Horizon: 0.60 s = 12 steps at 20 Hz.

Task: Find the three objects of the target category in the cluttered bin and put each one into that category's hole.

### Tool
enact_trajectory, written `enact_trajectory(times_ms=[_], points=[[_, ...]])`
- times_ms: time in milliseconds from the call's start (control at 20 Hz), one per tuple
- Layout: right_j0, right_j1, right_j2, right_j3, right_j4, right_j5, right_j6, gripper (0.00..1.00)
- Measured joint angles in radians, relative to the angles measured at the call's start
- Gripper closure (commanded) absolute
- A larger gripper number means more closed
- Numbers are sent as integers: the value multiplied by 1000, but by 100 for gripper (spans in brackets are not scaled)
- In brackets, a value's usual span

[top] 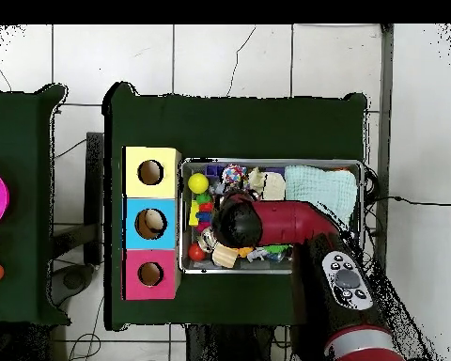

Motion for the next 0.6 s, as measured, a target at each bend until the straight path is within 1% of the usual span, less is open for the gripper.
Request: enact_trajectory(times_ms=[250,600], points=[[-16,38,-5,-2,0,-24,0,0],[-45,73,-6,-8,0,-74,0,0]])
